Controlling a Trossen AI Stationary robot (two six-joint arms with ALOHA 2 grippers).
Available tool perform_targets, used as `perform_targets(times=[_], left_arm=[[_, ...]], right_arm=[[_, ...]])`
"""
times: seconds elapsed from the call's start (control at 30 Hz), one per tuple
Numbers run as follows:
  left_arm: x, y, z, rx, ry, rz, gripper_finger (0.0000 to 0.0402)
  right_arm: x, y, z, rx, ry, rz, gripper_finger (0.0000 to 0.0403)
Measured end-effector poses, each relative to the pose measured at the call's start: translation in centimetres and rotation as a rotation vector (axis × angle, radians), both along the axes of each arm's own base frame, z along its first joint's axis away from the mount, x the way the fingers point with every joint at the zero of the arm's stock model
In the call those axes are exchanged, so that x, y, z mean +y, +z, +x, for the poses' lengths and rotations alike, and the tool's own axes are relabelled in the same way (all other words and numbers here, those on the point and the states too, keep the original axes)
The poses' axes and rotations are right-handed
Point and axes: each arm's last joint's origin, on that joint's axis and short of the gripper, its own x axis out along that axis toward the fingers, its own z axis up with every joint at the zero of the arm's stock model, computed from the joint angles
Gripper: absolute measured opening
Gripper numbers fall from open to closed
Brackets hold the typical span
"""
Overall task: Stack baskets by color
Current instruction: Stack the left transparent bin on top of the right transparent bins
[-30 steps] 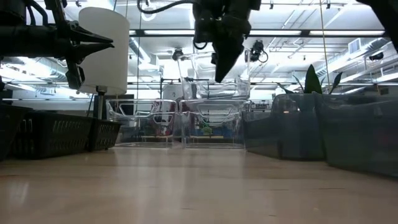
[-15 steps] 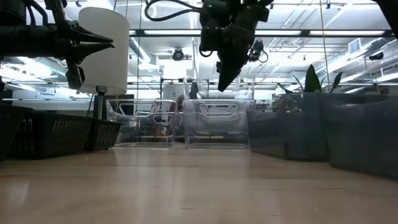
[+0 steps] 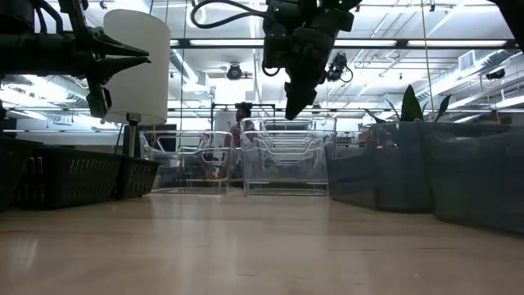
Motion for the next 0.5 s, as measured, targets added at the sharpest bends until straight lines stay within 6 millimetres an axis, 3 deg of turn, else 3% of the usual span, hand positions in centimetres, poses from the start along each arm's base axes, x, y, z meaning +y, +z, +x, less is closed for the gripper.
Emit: perform_targets(times=[0.33,0.5], left_arm=[[0.0,0.0,0.0,0.000,0.000,0.000,0.0031],[0.0,0.0,0.0,0.000,0.000,0.000,0.0034]], right_arm=[[0.1,-0.1,-0.4,0.052,-0.052,0.063,0.0196],[0.1,1.0,-0.7,0.050,-0.069,0.067,0.0231]])
